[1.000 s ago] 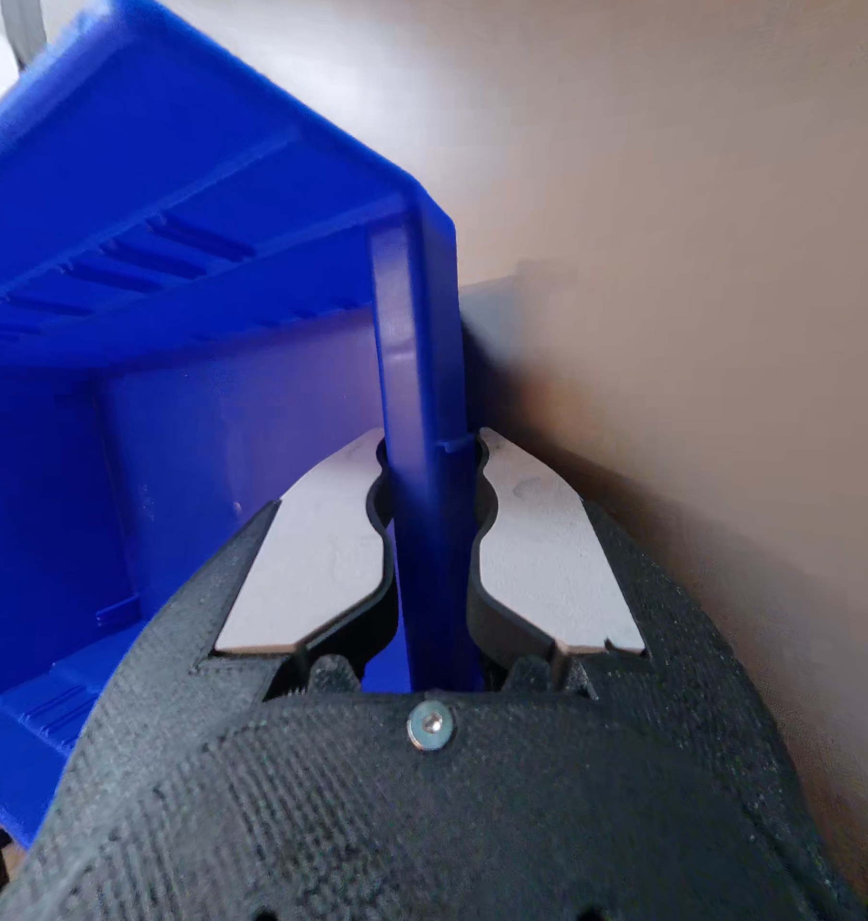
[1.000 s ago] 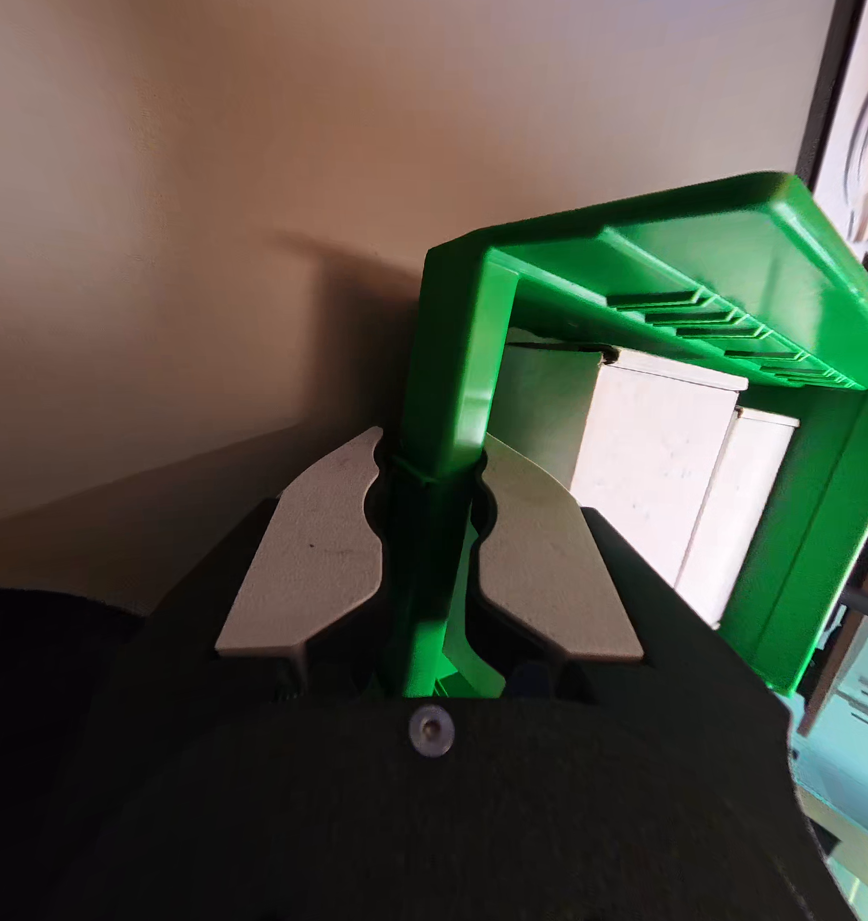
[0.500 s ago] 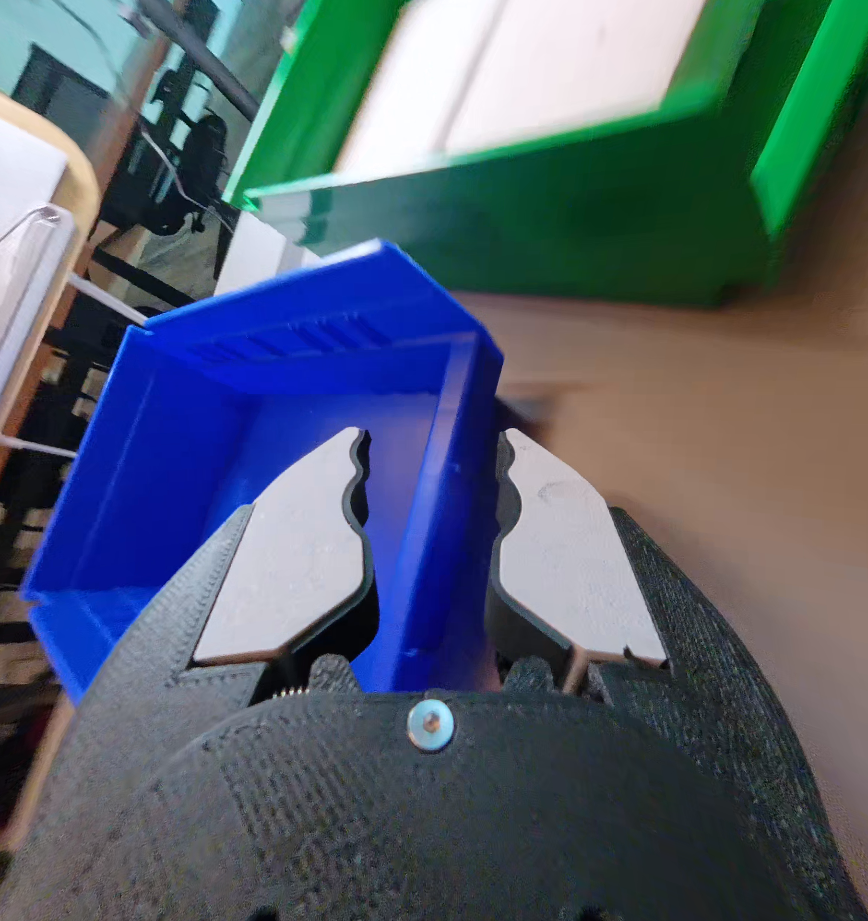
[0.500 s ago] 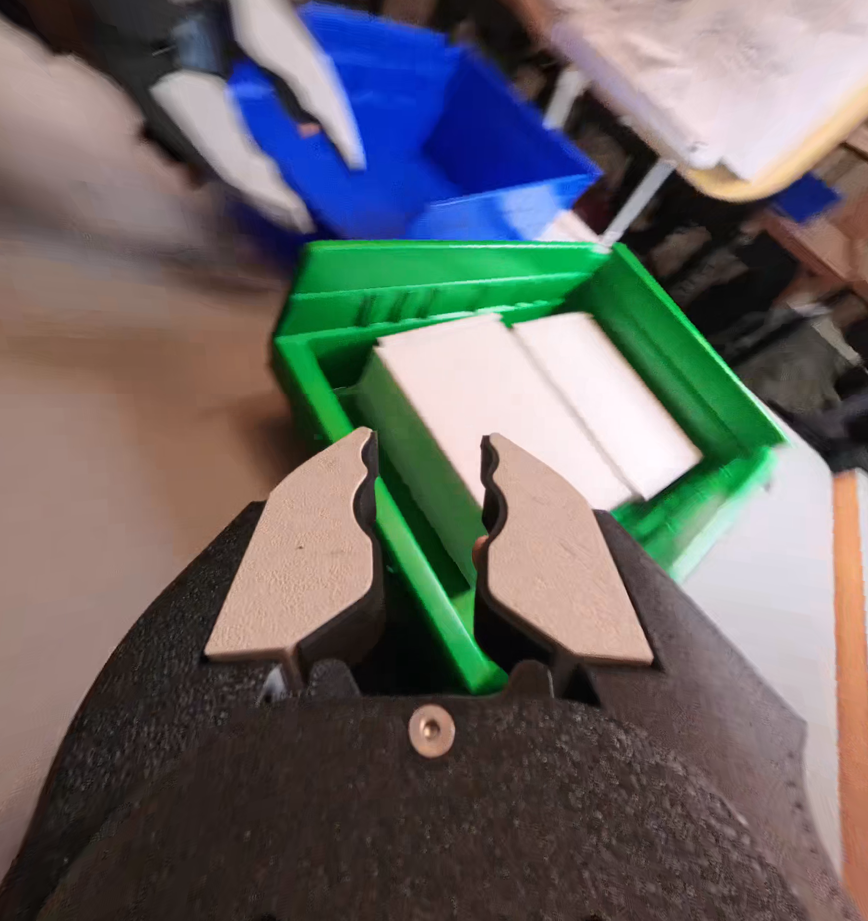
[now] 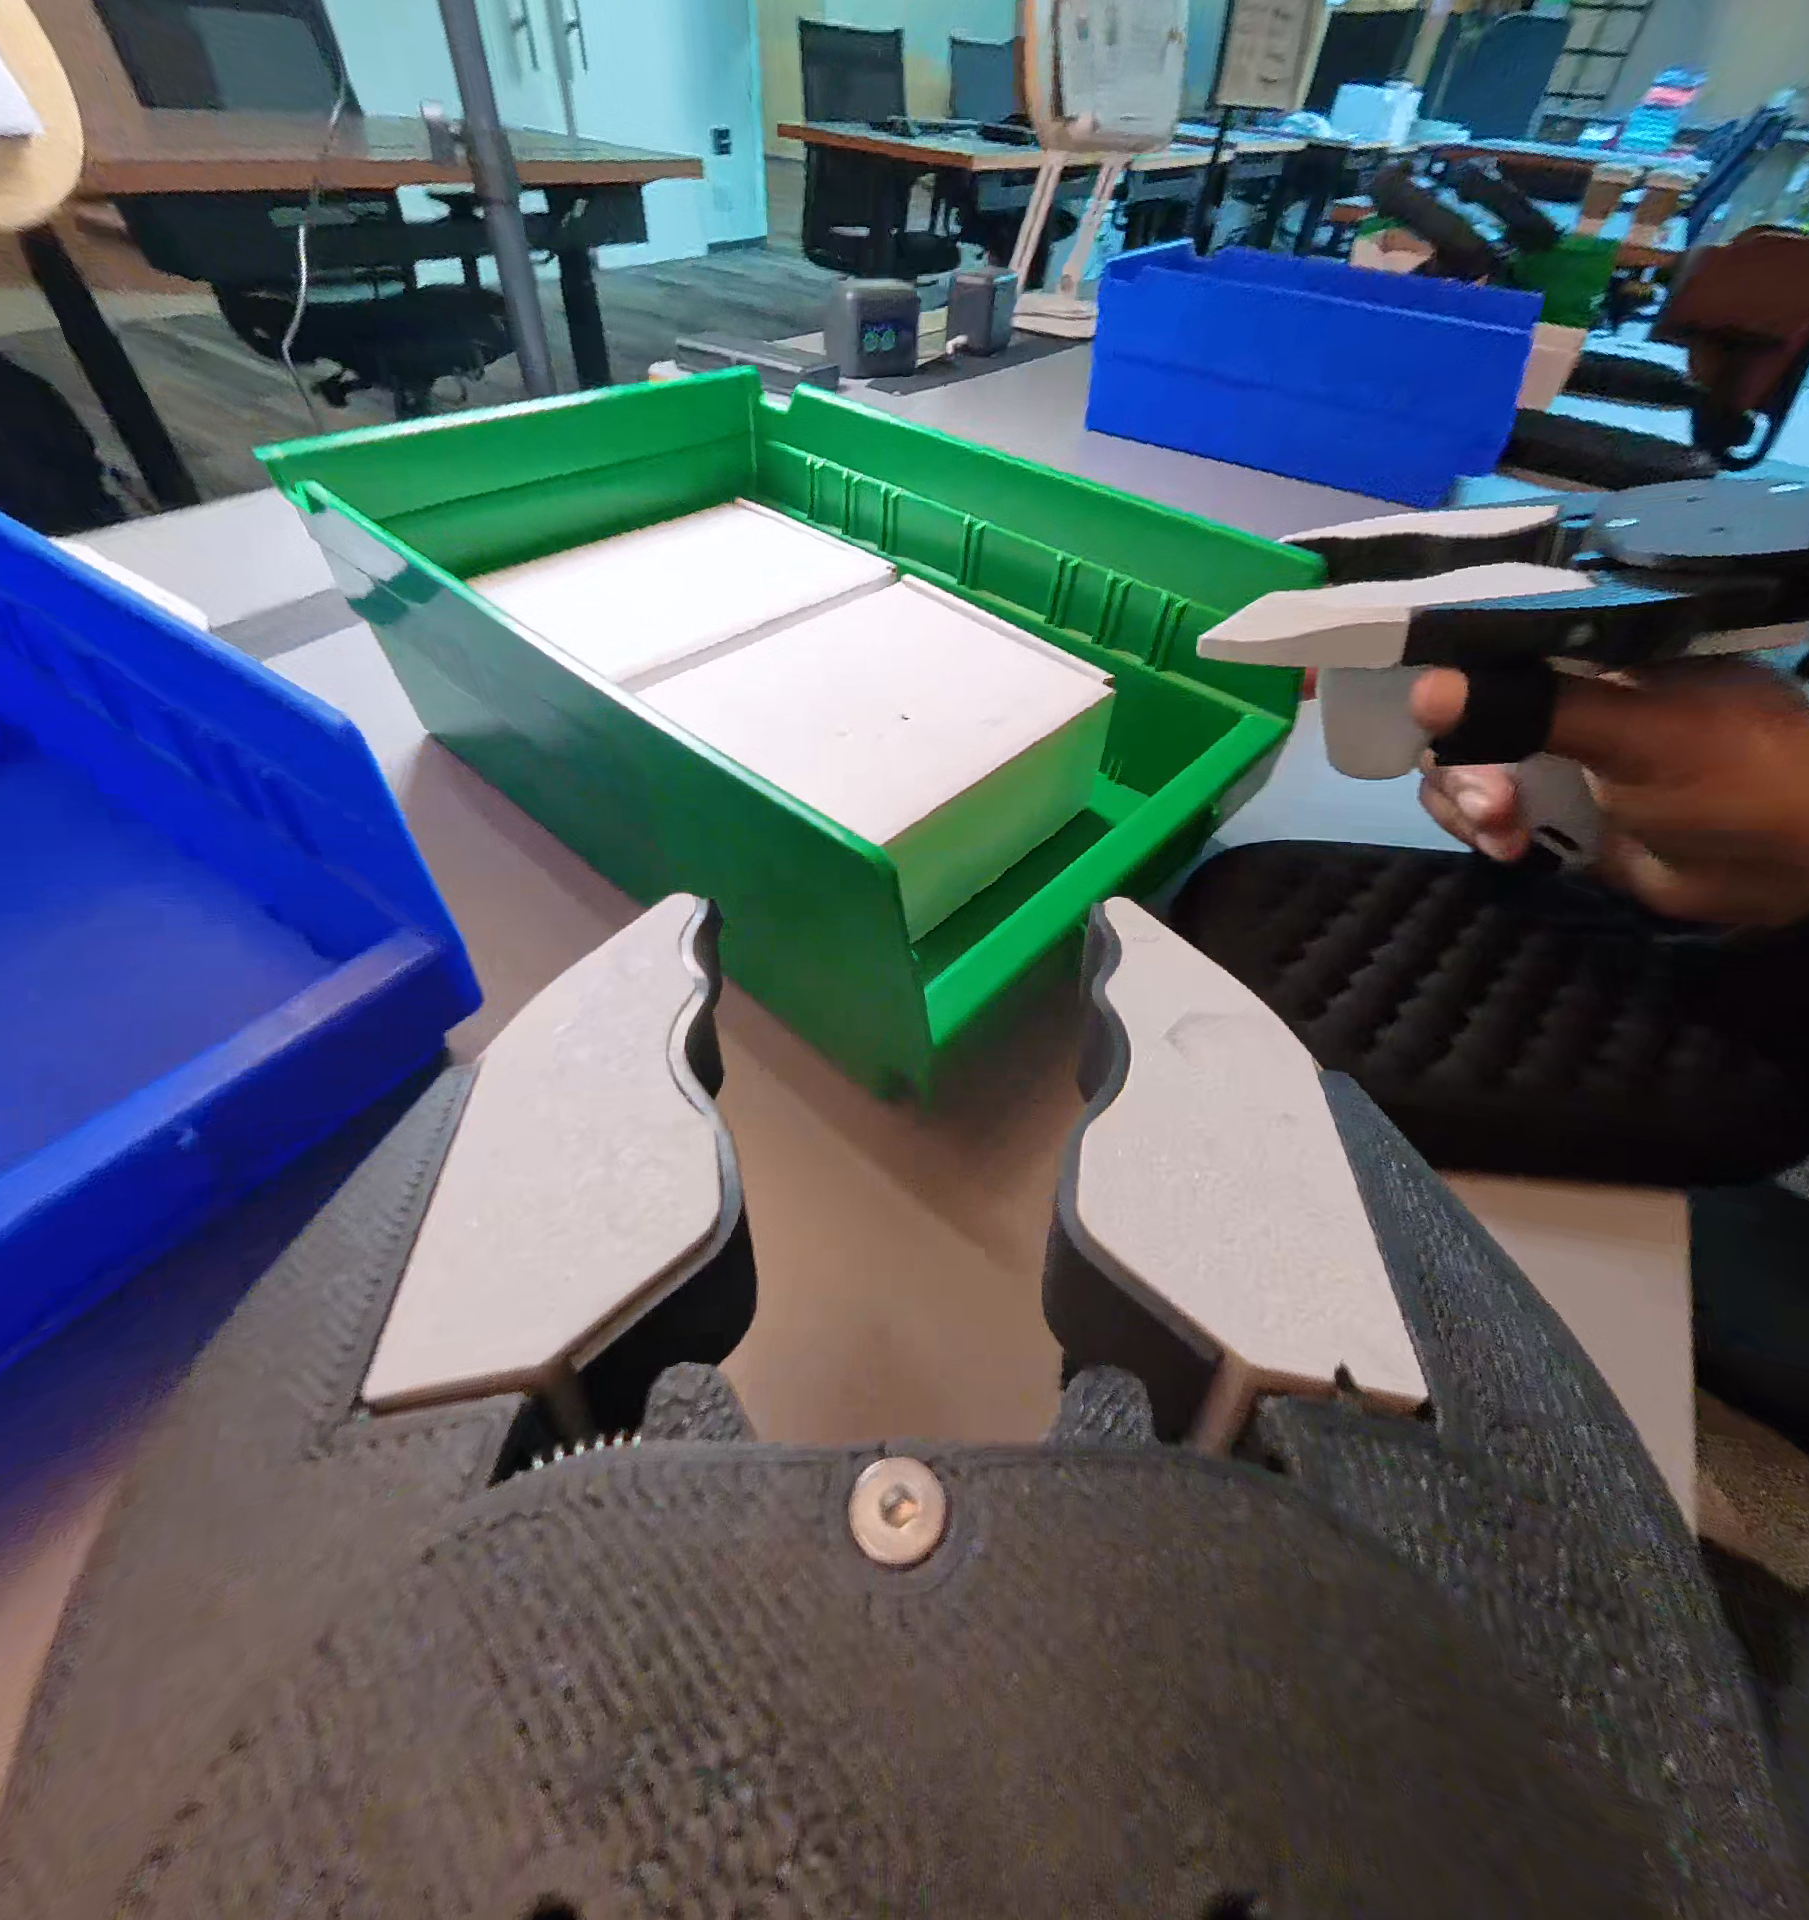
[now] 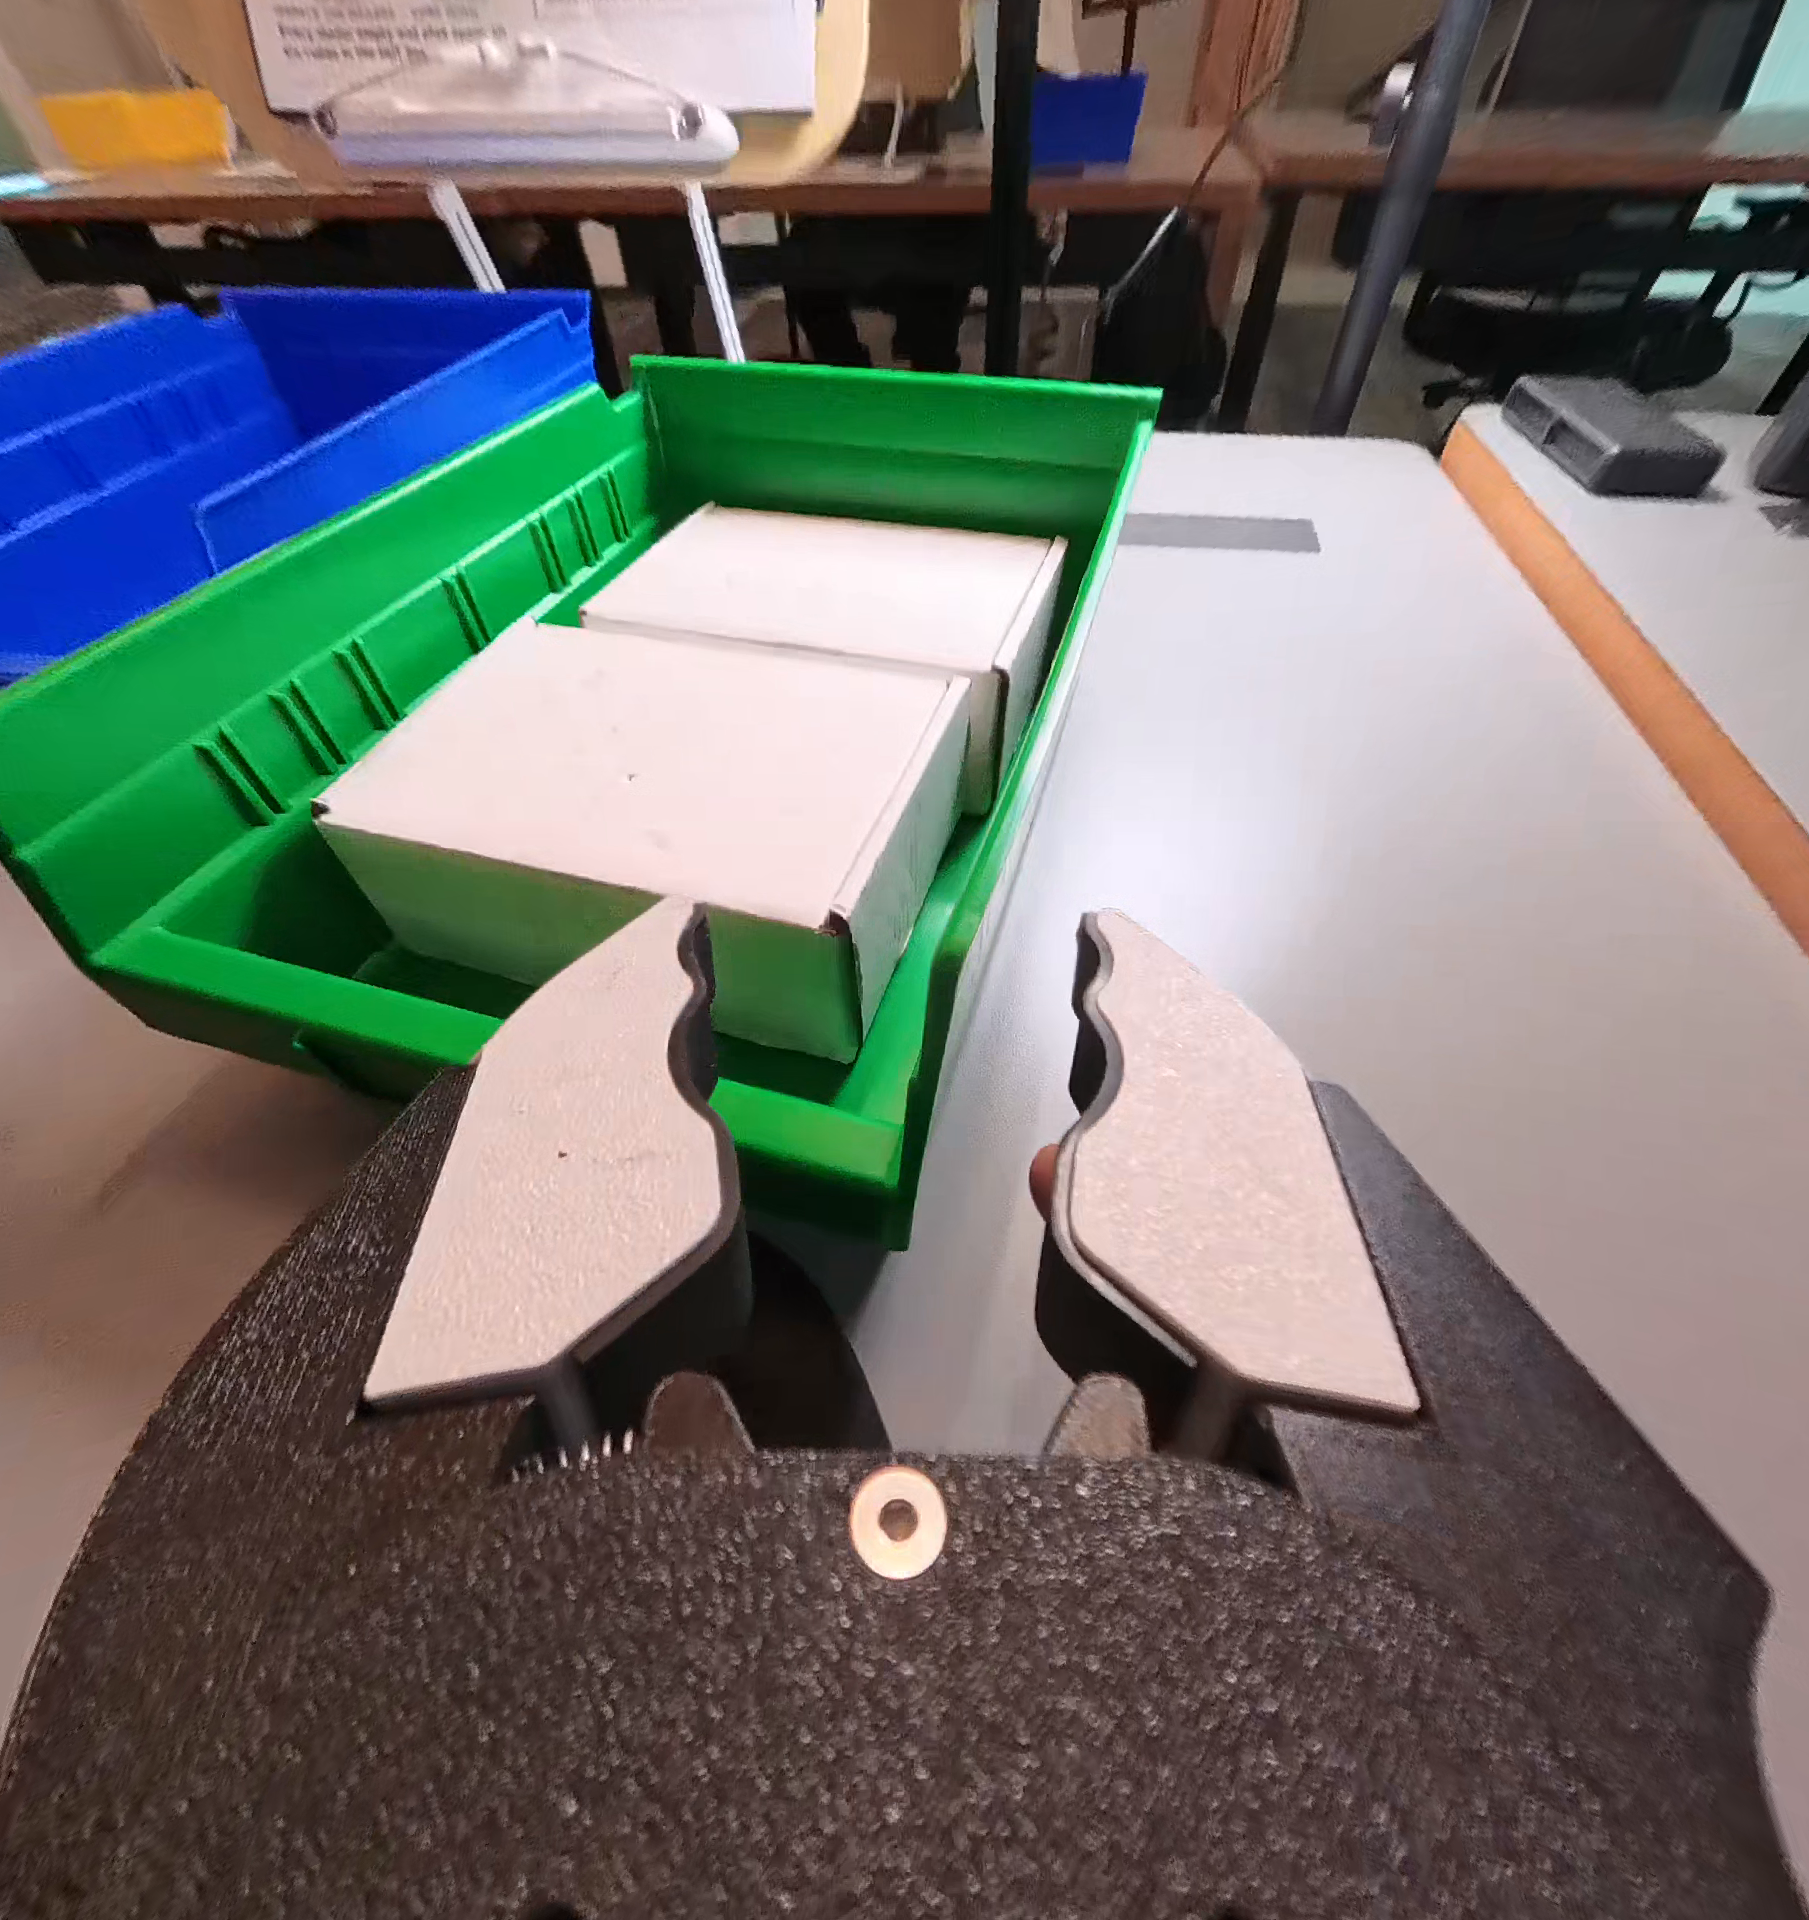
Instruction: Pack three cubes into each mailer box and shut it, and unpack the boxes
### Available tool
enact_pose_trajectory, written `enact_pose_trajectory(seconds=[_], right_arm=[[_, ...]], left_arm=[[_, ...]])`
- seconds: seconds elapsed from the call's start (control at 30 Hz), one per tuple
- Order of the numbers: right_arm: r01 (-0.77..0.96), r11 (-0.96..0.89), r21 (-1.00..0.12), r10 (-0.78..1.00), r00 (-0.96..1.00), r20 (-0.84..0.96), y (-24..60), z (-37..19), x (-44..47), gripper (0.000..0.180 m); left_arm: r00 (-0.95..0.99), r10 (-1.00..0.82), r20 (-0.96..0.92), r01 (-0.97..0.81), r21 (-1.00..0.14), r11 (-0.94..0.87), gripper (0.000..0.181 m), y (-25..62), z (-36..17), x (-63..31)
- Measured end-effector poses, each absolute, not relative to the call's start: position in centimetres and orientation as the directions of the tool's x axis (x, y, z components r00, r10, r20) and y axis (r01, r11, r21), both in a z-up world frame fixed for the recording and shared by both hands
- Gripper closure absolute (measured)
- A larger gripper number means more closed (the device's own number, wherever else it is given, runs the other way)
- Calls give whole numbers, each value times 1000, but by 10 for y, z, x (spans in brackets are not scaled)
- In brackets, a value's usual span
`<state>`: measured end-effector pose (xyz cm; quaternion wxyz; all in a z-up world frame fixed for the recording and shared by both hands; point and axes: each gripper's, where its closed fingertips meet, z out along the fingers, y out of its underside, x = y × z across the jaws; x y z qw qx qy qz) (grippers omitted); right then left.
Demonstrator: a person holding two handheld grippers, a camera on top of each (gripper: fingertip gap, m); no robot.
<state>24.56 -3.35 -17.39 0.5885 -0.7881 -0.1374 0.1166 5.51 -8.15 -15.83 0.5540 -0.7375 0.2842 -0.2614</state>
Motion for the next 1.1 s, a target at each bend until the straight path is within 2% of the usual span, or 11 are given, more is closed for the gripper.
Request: enact_pose_trajectory(seconds=[0.1,0.2,0.3,0.4,0.43,0.57,0.73,0.9,1.1], right_arm=[[91,-276,-957,355,935,-14,-28,-172,244,119],[130,-356,-926,351,936,-3,-17,-185,243,124],[106,-376,-921,355,934,-37,-10,-188,240,142],[48,-376,-925,302,950,-73,-8,-187,250,166],[51,-369,-928,295,953,-64,-9,-187,252,168],[120,-328,-937,259,965,33,-19,-178,253,171],[145,-209,-967,266,960,87,-41,-120,234,168],[150,-117,-982,379,920,95,-48,-62,175,165],[148,-115,-982,582,812,54,-38,-42,54,161]], left_arm=[[706,-694,143,-97,-951,-294,110,-71,-177,75],[737,-655,169,-66,-946,-319,115,-53,-185,84],[793,-592,147,-85,-935,-345,131,-34,-199,80],[809,-563,169,-58,-930,-363,138,-29,-199,79],[812,-559,167,-54,-933,-357,145,-28,-197,78],[822,-563,82,-113,-946,-303,150,-34,-185,75],[827,-561,22,-120,-969,-214,153,-48,-135,54],[871,-491,7,-93,-979,-179,155,-59,-81,-5],[958,-288,0,-61,-977,-205,159,-77,-49,-125]])
